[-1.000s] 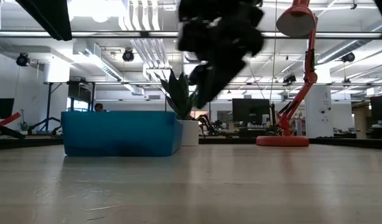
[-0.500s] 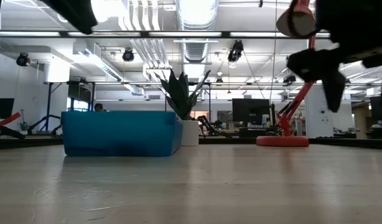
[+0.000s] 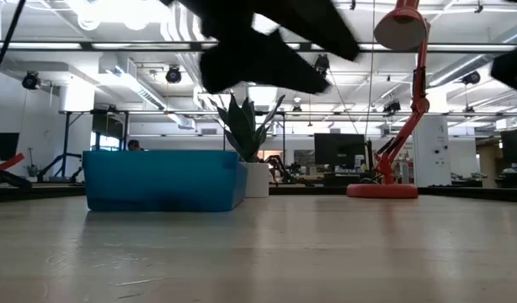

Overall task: Pick and place rubber bands into bin
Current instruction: Put the blue rubber band into the blue bin

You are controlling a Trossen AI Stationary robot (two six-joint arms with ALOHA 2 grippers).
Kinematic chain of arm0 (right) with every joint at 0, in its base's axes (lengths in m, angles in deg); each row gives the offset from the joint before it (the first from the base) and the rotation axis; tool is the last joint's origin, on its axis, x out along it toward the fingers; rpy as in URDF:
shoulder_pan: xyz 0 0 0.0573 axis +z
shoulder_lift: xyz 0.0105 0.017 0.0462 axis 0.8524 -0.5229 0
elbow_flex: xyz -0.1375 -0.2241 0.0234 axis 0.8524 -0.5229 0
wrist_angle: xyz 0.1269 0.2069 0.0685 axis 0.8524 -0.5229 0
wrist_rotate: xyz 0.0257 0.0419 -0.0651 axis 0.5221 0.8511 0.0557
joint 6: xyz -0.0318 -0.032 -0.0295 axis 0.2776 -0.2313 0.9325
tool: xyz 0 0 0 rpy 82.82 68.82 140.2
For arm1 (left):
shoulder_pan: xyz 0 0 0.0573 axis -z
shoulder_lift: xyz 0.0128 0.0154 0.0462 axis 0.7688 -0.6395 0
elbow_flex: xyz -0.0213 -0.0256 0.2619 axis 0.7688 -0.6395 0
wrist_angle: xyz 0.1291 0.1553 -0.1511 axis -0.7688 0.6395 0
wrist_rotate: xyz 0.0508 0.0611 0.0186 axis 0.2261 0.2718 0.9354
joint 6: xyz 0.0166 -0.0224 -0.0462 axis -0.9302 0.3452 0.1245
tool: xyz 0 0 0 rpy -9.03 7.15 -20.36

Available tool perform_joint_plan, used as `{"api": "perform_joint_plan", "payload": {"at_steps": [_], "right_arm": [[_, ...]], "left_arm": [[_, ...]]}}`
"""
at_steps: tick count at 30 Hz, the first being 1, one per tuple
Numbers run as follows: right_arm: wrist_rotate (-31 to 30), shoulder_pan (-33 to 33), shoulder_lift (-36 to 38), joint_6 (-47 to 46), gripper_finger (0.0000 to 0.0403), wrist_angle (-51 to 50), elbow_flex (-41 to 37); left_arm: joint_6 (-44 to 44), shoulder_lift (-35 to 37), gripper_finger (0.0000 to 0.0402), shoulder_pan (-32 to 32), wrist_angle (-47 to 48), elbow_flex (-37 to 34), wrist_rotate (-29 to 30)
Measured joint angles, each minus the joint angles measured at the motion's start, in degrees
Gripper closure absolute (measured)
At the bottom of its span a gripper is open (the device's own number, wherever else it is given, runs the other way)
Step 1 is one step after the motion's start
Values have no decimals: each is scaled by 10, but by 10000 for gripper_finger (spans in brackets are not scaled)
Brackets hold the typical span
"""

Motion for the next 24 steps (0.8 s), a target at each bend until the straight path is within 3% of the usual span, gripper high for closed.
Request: {"api": "perform_joint_plan", "payload": {"at_steps": [5,8,14,21,24], "right_arm": [[-27,68,3,-94,172,-32,0],[-44,98,0,-106,172,-27,0],[-74,90,-39,17,172,34,-2],[-68,39,-113,171,172,178,-6],[-24,20,-139,206,172,237,-6]], "left_arm": [[-11,-71,217,-6,-18,56,-12],[-7,-96,217,-6,1,79,-26],[51,-70,217,7,60,107,-30],[116,10,217,36,188,113,70],[130,36,217,42,230,114,98]]}}
